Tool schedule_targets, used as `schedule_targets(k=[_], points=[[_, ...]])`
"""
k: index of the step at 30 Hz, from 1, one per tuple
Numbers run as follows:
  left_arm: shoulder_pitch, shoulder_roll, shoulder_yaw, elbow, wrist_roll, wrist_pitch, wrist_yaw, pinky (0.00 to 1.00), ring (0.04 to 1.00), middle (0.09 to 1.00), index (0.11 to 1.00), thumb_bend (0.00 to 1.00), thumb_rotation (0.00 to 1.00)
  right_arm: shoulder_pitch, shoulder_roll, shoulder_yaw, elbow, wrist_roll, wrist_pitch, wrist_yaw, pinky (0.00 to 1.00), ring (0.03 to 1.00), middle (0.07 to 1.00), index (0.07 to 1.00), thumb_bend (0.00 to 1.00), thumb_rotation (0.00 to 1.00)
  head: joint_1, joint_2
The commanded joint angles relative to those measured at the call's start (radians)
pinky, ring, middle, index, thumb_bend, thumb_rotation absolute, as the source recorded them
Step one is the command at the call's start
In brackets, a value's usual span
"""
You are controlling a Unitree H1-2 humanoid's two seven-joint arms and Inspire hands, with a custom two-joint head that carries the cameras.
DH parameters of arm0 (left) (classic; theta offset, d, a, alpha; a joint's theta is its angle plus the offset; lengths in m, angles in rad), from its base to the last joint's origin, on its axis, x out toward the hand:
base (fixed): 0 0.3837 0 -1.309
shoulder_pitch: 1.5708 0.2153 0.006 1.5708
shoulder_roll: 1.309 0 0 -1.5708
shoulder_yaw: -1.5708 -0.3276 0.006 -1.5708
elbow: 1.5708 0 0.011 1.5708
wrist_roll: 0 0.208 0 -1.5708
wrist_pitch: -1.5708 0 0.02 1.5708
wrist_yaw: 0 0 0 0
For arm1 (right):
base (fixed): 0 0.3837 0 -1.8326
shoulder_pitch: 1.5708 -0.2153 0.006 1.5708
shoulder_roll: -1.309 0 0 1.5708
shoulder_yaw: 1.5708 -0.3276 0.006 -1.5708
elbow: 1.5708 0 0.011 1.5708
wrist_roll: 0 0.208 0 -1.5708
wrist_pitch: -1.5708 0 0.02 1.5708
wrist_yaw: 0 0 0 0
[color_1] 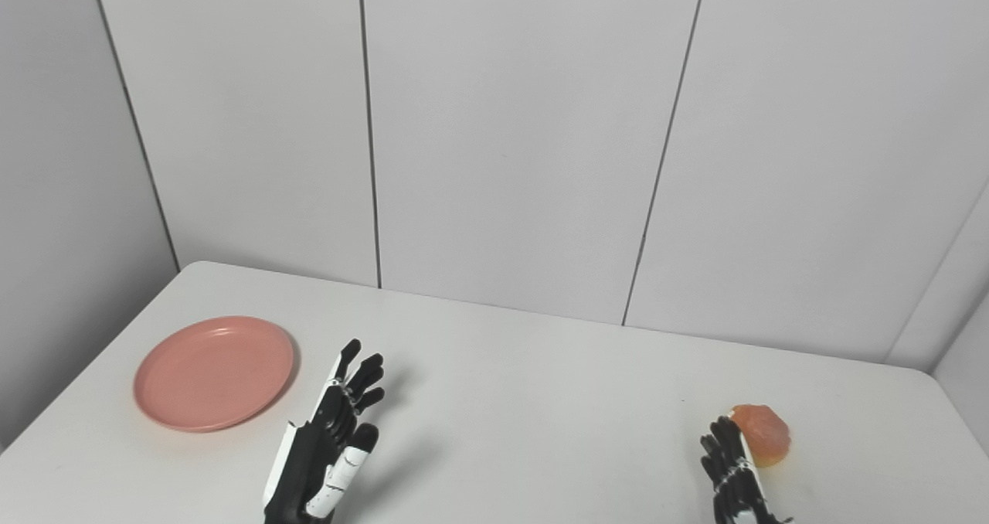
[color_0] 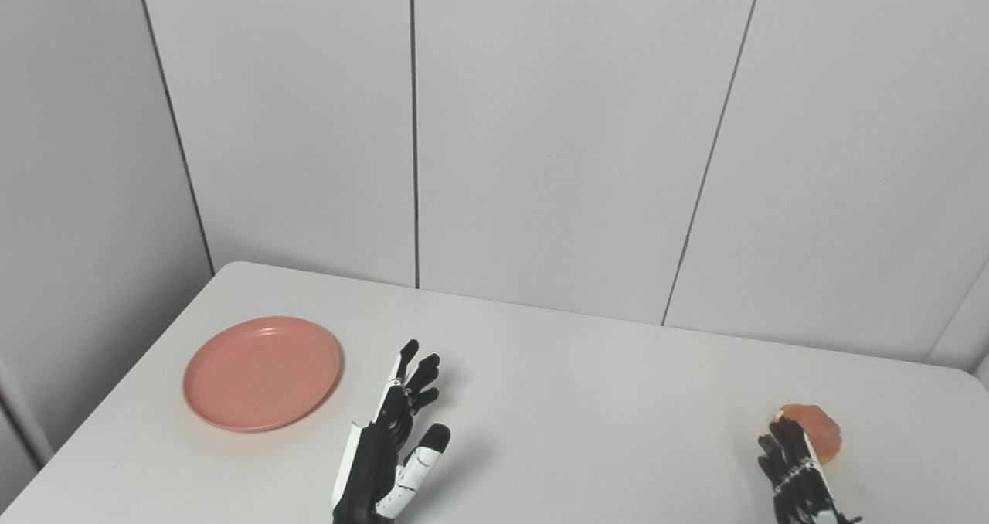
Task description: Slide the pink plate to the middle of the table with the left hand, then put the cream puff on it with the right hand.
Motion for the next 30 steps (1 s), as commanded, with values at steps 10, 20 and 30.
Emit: schedule_targets(k=[10,20,30], points=[[0.082,-0.035,-0.019,0.127,0.01,-0.013,0.029,0.82,0.883,0.891,0.924,0.78,0.73,0.07,-0.024,-0.01,0.122,0.023,-0.014,0.037,1.0,0.985,0.984,0.996,0.88,1.0,0.011,0.005],[0.068,-0.027,0.003,0.074,-0.007,0.015,0.038,0.83,0.886,0.905,0.942,0.78,0.76,0.094,-0.028,0.006,0.08,0.003,0.015,0.033,1.0,0.972,0.973,0.995,0.89,1.0,-0.003,0.027],[-0.046,0.004,0.072,-0.142,-0.104,0.14,0.037,0.93,0.907,0.907,0.952,0.9,0.85,0.113,-0.02,0.005,0.034,-0.011,0.094,0.015,1.0,0.969,0.97,0.99,0.89,1.0,0.01,0.025]])
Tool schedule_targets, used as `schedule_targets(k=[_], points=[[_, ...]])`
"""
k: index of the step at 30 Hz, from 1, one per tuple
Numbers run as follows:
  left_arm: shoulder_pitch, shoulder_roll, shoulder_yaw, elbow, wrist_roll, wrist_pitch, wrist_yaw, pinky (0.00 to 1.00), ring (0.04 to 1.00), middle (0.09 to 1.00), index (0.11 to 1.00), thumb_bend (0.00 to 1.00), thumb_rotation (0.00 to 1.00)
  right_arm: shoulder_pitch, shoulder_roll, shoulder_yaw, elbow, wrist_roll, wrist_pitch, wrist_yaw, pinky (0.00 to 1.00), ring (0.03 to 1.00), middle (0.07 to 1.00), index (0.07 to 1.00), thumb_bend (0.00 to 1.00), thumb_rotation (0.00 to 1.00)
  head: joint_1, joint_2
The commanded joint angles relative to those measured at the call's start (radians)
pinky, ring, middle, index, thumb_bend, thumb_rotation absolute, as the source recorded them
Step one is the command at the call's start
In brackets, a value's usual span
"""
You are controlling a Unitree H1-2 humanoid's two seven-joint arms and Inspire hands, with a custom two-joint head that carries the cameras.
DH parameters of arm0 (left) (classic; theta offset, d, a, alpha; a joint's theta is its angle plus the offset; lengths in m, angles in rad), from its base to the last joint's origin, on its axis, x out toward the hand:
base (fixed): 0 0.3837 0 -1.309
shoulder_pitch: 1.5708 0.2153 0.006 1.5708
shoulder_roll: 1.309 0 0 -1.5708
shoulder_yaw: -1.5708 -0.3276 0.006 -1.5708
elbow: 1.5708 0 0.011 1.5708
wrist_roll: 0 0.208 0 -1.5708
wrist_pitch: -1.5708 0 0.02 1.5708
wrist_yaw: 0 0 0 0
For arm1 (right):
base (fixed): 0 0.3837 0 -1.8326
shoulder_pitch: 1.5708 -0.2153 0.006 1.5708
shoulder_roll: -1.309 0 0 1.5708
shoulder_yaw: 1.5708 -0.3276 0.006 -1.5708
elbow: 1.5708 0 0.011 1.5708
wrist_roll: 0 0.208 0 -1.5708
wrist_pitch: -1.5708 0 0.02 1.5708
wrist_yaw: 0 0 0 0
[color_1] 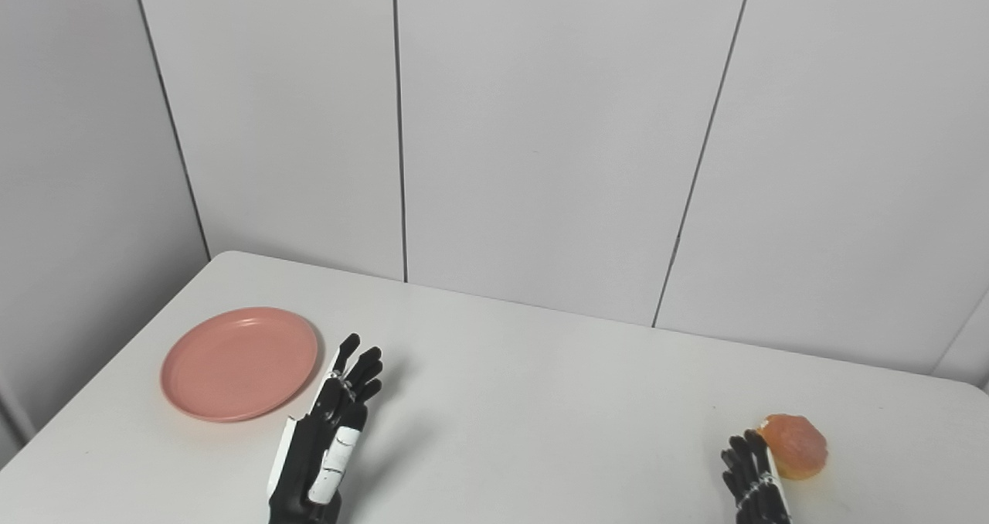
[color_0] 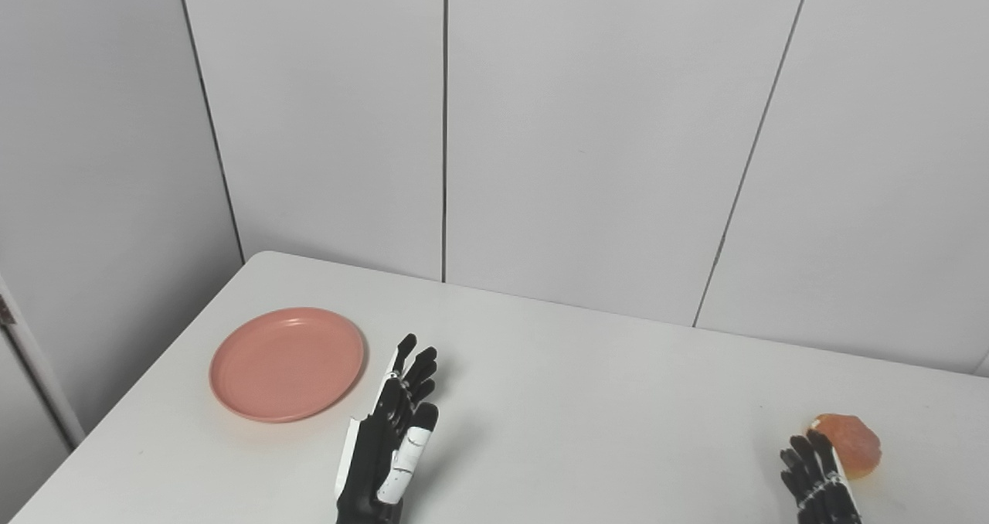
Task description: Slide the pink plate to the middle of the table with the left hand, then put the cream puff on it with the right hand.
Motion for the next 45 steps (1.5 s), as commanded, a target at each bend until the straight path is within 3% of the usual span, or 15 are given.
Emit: schedule_targets(k=[1,6,9,13,18,23,31,38,45], points=[[-0.051,0.021,0.017,-0.076,-0.021,0.019,0.008,0.95,0.913,0.917,0.97,0.89,0.87,0.094,-0.006,-0.006,0.085,0.002,0.033,0.003,1.0,0.969,0.97,0.988,0.87,1.0,0.0,-0.002],[-0.138,0.1,0.088,-0.024,-0.088,0.009,-0.004,0.95,0.908,0.92,0.976,0.91,0.85,0.093,-0.004,-0.007,0.079,0.001,0.054,0.003,1.0,0.969,0.979,0.991,0.87,1.0,-0.001,0.002],[-0.18,0.135,0.117,-0.039,-0.1,0.041,0.006,0.95,0.911,0.917,0.97,0.92,0.84,0.095,-0.005,-0.006,0.071,0.004,0.058,0.008,0.99,0.965,0.978,0.99,0.88,1.0,0.004,0.007],[-0.232,0.197,0.145,-0.07,-0.086,0.102,0.012,0.9,0.873,0.887,0.967,0.93,0.86,0.095,-0.007,-0.004,0.069,0.009,0.058,0.016,0.98,0.964,0.98,0.988,0.88,1.0,0.009,0.01],[-0.285,0.283,0.173,-0.043,-0.077,0.122,0.003,0.81,0.835,0.867,0.947,0.99,0.83,0.092,-0.011,0.0,0.073,0.021,0.057,0.027,0.98,0.957,0.978,0.984,0.91,1.0,0.009,0.011],[-0.327,0.389,0.201,0.048,-0.065,0.097,-0.015,0.81,0.861,0.877,0.918,1.0,0.85,0.094,-0.015,0.002,0.069,0.019,0.059,0.028,0.97,0.95,0.973,0.97,0.92,1.0,0.016,0.014],[-0.38,0.539,0.224,0.196,-0.112,0.127,-0.087,0.87,0.891,0.874,0.888,1.0,0.88,0.094,-0.024,0.001,0.067,0.022,0.063,0.04,0.97,0.952,0.976,0.972,0.91,1.0,0.021,0.018],[-0.43,0.584,0.256,0.373,-0.23,0.086,-0.176,0.93,0.91,0.903,0.896,1.0,0.88,0.092,-0.028,0.002,0.073,0.015,0.061,0.042,0.98,0.945,0.976,0.973,0.91,1.0,0.023,0.02],[-0.454,0.615,0.275,0.526,-0.282,0.02,-0.253,0.96,0.956,0.947,0.933,0.99,0.89,0.093,-0.028,0.005,0.068,0.005,0.063,0.041,0.97,0.944,0.978,0.975,0.93,1.0,0.021,0.023]])
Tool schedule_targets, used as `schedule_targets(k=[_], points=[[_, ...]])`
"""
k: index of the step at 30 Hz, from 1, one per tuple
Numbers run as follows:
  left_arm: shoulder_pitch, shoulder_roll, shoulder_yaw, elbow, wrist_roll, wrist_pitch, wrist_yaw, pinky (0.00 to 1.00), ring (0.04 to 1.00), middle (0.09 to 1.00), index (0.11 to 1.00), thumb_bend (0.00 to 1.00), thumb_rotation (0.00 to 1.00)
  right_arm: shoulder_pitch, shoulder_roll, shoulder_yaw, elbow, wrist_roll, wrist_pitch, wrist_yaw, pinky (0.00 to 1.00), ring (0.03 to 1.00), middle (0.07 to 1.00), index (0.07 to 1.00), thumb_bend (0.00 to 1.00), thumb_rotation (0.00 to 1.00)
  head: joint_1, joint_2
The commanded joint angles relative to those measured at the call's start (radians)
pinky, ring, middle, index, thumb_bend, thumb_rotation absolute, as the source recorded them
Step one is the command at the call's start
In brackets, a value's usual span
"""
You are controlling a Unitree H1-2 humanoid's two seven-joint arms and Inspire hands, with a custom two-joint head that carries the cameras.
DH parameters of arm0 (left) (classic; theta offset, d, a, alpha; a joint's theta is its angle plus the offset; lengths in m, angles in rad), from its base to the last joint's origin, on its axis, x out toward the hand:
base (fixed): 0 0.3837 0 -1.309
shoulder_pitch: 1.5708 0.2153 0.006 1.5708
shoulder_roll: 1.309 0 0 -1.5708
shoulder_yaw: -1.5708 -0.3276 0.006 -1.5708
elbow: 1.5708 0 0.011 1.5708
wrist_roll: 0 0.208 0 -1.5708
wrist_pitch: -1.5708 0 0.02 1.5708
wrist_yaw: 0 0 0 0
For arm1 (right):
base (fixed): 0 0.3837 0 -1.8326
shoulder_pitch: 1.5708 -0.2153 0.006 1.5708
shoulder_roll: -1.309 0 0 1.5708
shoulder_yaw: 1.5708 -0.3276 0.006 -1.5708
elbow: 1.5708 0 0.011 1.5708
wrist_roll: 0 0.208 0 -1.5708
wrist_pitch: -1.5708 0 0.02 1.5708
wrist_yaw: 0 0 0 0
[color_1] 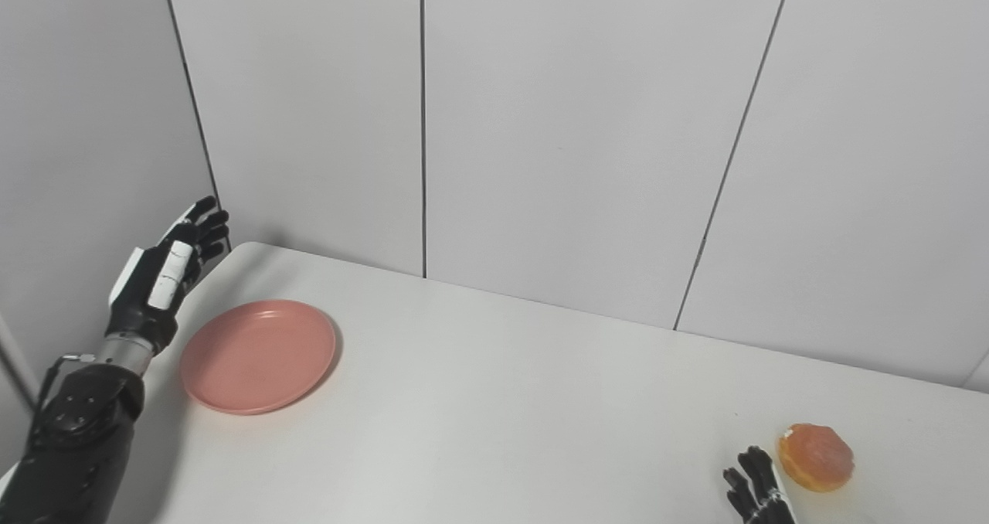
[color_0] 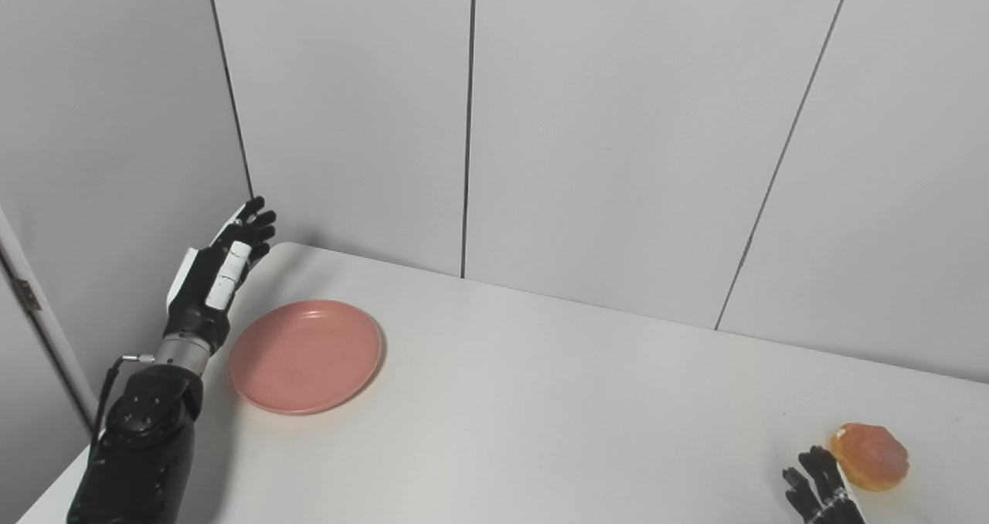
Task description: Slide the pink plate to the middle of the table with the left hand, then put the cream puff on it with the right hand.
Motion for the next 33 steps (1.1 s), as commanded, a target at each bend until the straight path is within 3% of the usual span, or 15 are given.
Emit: schedule_targets(k=[1,5,11,20,25,28,33], points=[[-0.06,0.052,0.025,0.026,-0.041,-0.067,-0.035,0.96,0.96,0.95,0.936,0.99,0.89,0.087,-0.01,-0.003,0.071,-0.001,0.019,0.008,0.97,0.944,0.978,0.975,0.93,1.0,0.0,0.001],[-0.063,0.063,0.035,0.094,-0.048,-0.092,-0.049,0.97,0.967,0.954,0.949,1.0,0.87,0.088,-0.011,-0.001,0.065,-0.004,0.023,0.008,0.98,0.945,0.976,0.969,0.92,1.0,-0.002,0.004],[-0.065,0.059,0.032,0.186,-0.05,-0.136,-0.054,0.88,0.945,0.94,0.943,1.0,0.87,0.088,-0.018,0.0,0.069,-0.011,0.011,0.011,0.98,0.947,0.978,0.971,0.93,1.0,-0.004,0.01],[-0.106,0.071,0.017,0.367,-0.044,-0.2,-0.064,0.93,0.942,0.941,0.959,0.93,0.9,0.09,-0.022,-0.001,0.071,-0.02,0.002,0.014,0.97,0.944,0.976,0.968,0.91,1.0,-0.006,0.018],[-0.109,0.071,0.011,0.408,-0.037,-0.21,-0.06,0.9,0.932,0.933,0.955,0.95,0.9,0.091,-0.021,0.001,0.07,-0.03,-0.003,0.012,0.96,0.935,0.968,0.96,0.92,1.0,-0.011,0.021],[-0.107,0.061,0.016,0.431,-0.055,-0.207,-0.073,0.94,0.956,0.94,0.961,0.97,0.87,0.092,-0.023,0.002,0.071,-0.037,-0.01,0.012,0.96,0.934,0.964,0.956,0.91,1.0,-0.012,0.025],[-0.108,0.052,0.001,0.495,-0.041,-0.25,-0.096,0.92,0.92,0.922,0.947,0.99,0.84,0.095,-0.024,0.003,0.065,-0.041,-0.014,0.017,0.97,0.935,0.965,0.956,0.92,1.0,-0.015,0.03]])
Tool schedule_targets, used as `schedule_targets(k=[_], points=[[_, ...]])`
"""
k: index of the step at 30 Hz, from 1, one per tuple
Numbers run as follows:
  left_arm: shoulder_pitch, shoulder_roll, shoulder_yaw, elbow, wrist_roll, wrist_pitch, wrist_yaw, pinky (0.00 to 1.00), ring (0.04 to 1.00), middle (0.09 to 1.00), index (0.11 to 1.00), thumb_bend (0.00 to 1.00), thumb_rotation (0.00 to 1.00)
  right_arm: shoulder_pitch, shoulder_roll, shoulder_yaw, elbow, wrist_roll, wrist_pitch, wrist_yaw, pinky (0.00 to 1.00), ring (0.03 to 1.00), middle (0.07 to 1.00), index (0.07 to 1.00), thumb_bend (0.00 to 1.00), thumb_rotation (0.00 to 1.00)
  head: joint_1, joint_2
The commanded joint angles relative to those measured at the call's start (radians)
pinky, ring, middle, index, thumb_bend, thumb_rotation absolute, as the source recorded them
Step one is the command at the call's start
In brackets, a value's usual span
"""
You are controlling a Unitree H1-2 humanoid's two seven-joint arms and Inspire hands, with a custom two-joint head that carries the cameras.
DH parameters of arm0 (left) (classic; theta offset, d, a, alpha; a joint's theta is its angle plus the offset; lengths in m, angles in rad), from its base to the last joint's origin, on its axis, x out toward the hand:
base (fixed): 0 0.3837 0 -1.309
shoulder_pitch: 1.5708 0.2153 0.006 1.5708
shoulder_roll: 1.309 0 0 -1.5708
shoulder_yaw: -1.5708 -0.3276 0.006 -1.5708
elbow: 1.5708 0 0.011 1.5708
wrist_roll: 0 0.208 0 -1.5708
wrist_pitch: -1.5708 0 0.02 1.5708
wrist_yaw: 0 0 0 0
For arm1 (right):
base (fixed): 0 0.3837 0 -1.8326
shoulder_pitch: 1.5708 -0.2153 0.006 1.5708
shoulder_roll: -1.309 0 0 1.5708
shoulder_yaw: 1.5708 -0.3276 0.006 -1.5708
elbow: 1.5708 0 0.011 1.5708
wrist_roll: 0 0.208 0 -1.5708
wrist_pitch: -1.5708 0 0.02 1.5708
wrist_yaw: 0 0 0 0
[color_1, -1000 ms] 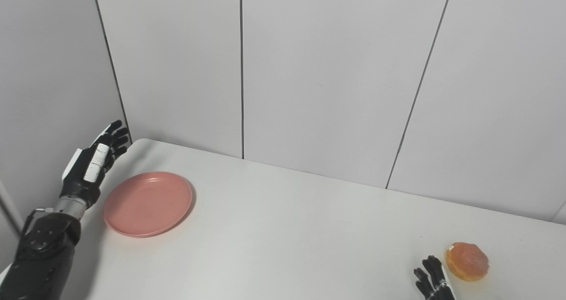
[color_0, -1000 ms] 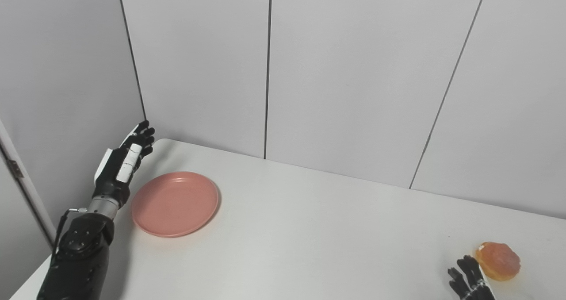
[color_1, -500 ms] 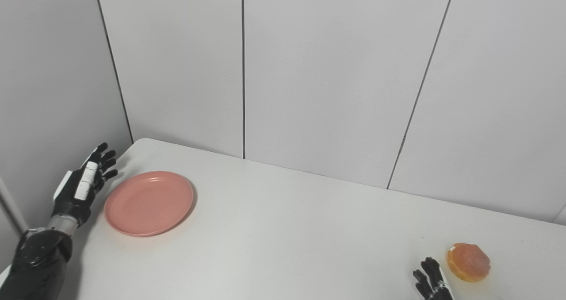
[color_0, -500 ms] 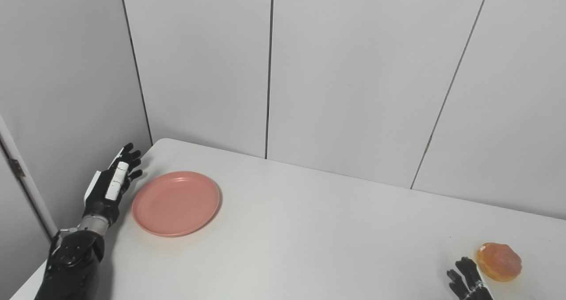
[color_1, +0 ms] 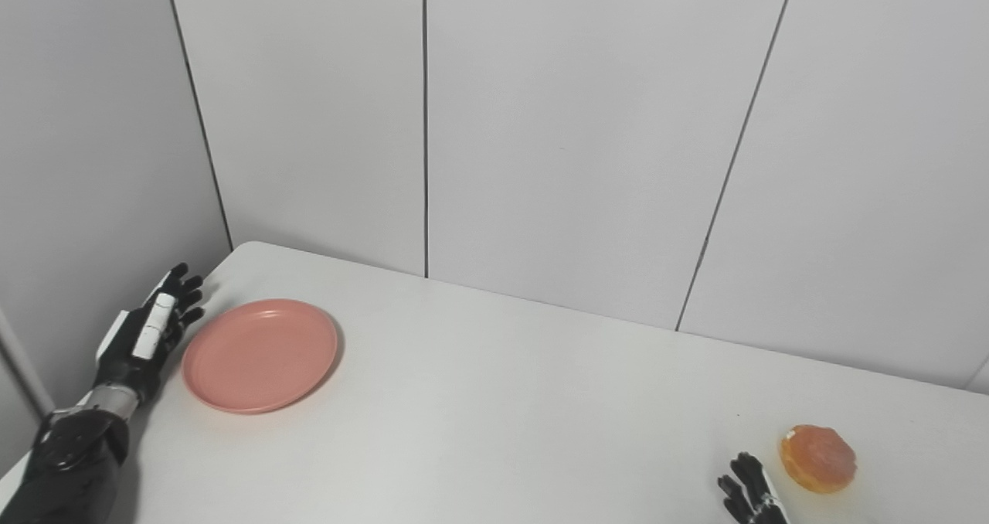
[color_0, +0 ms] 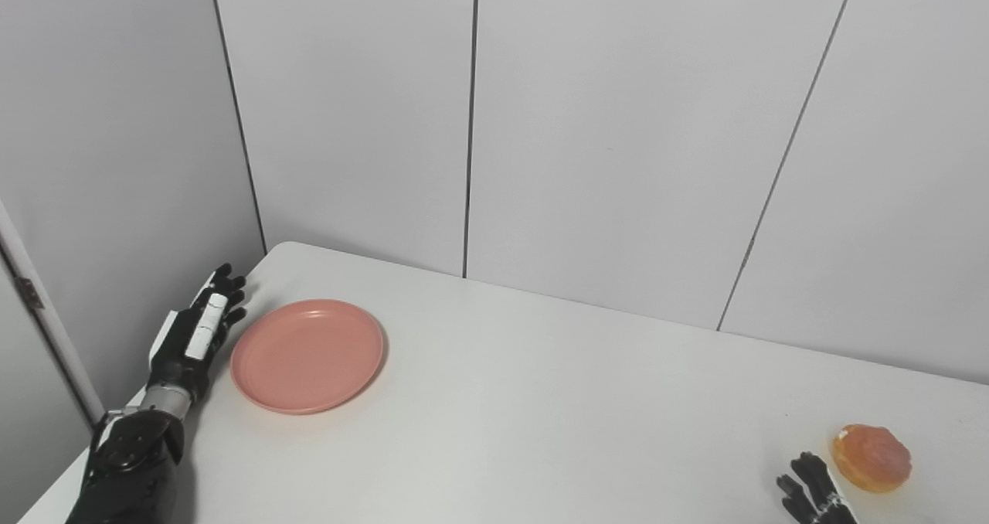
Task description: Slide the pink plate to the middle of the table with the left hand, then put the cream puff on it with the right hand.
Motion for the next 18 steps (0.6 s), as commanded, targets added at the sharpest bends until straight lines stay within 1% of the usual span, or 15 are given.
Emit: schedule_targets(k=[1,3,4,7,8,11,14,18], points=[[-0.032,0.015,-0.013,0.024,0.018,-0.037,-0.015,0.91,0.909,0.914,0.945,1.0,0.84,0.09,-0.012,-0.001,0.066,-0.002,-0.022,0.009,0.96,0.934,0.963,0.955,0.91,1.0,-0.002,0.003],[-0.028,0.003,-0.018,0.02,0.022,-0.04,-0.015,0.88,0.893,0.897,0.938,1.0,0.84,0.09,-0.012,0.001,0.066,-0.005,-0.025,0.01,0.96,0.934,0.963,0.954,0.91,1.0,-0.004,0.005],[-0.025,-0.002,-0.02,0.013,0.023,-0.04,-0.015,0.87,0.9,0.906,0.936,1.0,0.85,0.09,-0.012,0.002,0.066,-0.006,-0.027,0.01,0.96,0.934,0.963,0.955,0.9,1.0,-0.004,0.005],[-0.016,-0.019,-0.021,-0.004,-0.004,-0.038,-0.045,0.88,0.902,0.913,0.937,1.0,0.83,0.087,-0.015,0.005,0.07,-0.009,-0.033,0.014,0.96,0.936,0.967,0.959,0.88,1.0,-0.006,0.006],[-0.015,-0.023,-0.021,-0.002,-0.008,-0.039,-0.051,0.9,0.906,0.915,0.943,1.0,0.82,0.087,-0.015,0.006,0.072,-0.009,-0.034,0.014,0.96,0.936,0.967,0.959,0.88,1.0,-0.006,0.006],[-0.008,-0.033,-0.027,-0.003,-0.003,-0.037,-0.054,0.9,0.909,0.903,0.932,1.0,0.8,0.087,-0.015,0.008,0.072,-0.016,-0.034,0.012,0.96,0.935,0.967,0.958,0.89,1.0,-0.009,0.008],[0.001,-0.04,-0.038,-0.008,-0.001,-0.034,-0.068,0.92,0.948,0.931,0.951,0.99,0.81,0.087,-0.015,0.01,0.071,-0.021,-0.035,0.011,0.96,0.931,0.967,0.959,0.88,1.0,-0.014,0.011],[0.008,-0.049,-0.046,-0.021,-0.001,-0.032,-0.082,0.91,0.949,0.938,0.968,0.98,0.82,0.088,-0.018,0.012,0.069,-0.026,-0.034,0.012,0.96,0.933,0.967,0.96,0.88,1.0,-0.015,0.013]])
